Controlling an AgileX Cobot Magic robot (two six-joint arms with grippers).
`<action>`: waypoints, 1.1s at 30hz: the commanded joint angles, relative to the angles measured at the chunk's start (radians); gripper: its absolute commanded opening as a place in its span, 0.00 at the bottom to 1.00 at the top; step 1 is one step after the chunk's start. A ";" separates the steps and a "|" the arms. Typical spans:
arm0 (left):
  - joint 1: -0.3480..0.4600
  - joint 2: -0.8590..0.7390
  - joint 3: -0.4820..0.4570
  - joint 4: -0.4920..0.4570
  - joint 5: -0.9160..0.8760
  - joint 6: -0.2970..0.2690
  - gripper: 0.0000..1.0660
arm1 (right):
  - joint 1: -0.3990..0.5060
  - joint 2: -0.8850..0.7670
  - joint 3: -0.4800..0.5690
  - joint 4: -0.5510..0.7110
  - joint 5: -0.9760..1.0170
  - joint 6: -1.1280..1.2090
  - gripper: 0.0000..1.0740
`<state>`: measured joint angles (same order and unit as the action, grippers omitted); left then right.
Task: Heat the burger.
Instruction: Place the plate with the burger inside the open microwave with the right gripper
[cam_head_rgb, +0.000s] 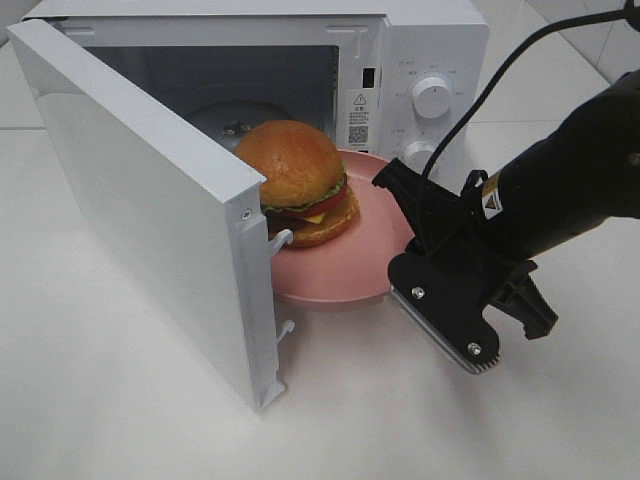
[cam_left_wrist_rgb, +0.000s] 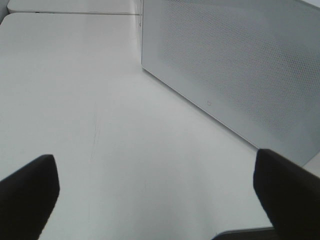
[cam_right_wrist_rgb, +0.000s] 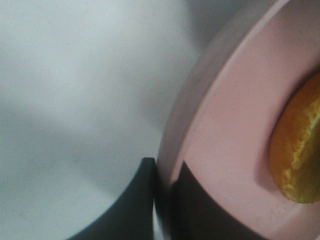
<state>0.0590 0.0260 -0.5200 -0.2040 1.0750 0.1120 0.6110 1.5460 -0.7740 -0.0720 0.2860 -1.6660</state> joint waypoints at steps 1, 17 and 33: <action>0.005 -0.002 0.004 -0.010 -0.003 0.003 0.92 | 0.003 0.005 -0.040 -0.006 -0.060 0.008 0.00; 0.005 -0.002 0.004 -0.010 -0.003 0.003 0.92 | 0.003 0.148 -0.209 -0.013 -0.048 0.038 0.00; 0.005 -0.002 0.004 -0.010 -0.003 0.003 0.92 | 0.003 0.294 -0.407 -0.002 0.029 0.072 0.00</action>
<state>0.0590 0.0260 -0.5200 -0.2040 1.0750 0.1120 0.6180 1.8440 -1.1510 -0.0760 0.3650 -1.6300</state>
